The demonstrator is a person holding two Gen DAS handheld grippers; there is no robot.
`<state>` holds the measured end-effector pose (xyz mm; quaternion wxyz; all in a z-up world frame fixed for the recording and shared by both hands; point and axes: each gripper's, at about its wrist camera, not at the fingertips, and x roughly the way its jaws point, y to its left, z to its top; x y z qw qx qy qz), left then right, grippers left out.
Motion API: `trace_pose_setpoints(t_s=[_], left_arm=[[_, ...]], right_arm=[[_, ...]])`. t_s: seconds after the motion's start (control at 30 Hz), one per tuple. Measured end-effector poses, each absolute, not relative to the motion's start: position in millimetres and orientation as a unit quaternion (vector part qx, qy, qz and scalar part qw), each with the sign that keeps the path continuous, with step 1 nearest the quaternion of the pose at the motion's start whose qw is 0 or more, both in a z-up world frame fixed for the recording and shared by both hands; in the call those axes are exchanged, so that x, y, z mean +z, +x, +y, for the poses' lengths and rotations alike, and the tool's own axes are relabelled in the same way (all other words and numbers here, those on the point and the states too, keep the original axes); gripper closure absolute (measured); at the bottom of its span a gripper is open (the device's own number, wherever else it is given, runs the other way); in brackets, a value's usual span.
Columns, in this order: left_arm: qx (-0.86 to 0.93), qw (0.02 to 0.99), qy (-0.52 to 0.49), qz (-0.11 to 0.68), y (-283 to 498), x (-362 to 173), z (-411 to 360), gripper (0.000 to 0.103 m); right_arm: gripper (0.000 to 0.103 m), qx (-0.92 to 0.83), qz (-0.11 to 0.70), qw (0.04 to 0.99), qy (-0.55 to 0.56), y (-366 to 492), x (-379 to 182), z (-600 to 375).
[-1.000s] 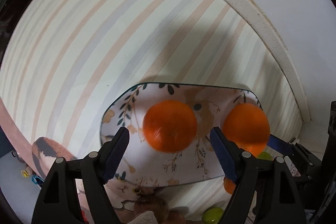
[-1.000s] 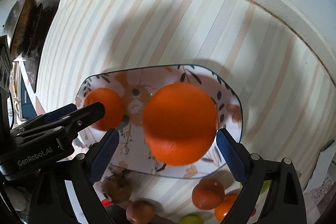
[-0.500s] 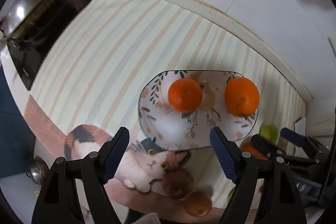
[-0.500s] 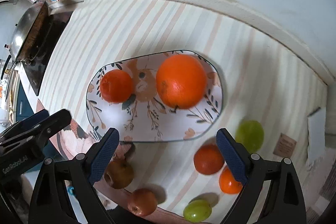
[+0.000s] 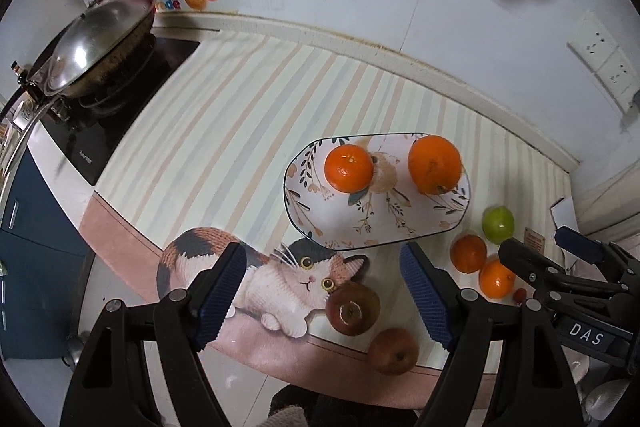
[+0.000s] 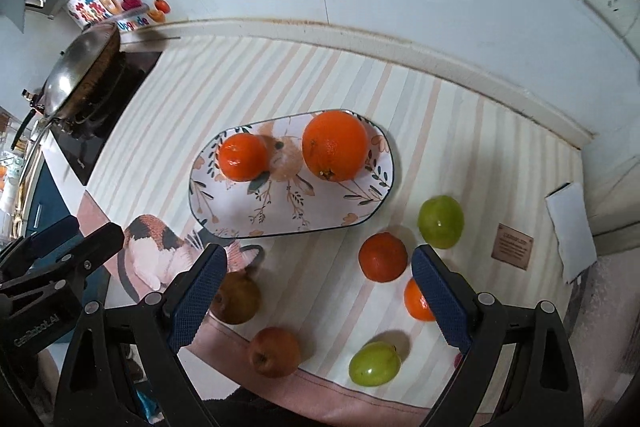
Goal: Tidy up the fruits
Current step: 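Grasp the brown pear with the left tool while the right tool grasps the brown orange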
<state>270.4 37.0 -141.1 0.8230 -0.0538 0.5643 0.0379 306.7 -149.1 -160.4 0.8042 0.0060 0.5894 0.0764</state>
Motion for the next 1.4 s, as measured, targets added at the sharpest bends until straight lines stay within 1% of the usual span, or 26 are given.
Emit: trace_pose_setpoints(t_s=[0.37,0.57,0.8,1.03,1.23,1.4], left_arm=[[0.038,0.841,-0.055,0.536,241,-119,39,0.025],[0.046,0.841,-0.046,0.537,242,-129,39,0.025],[0.045,0.806,-0.035,0.59,259,-178,39,0.025],[0.012,0.732,-0.064,0.679,278,-248,24,0.025],[-0.004,0.67,-0.103,0.735,292,-303,16,0.025],[-0.006,0.642,-0.1,0.76,294,-331,6,0.025]], right_arm=[[0.007,0.07,0.549,0.833,0.018,269,-119,-156],[0.007,0.066,0.544,0.835,0.049,264,-115,-166],[0.007,0.028,0.59,0.8,0.106,277,-162,-205],[0.007,0.01,0.64,0.755,0.143,305,-234,-234],[0.008,0.002,0.669,0.731,0.135,325,-284,-235],[0.008,-0.001,0.681,0.722,0.125,336,-305,-233]])
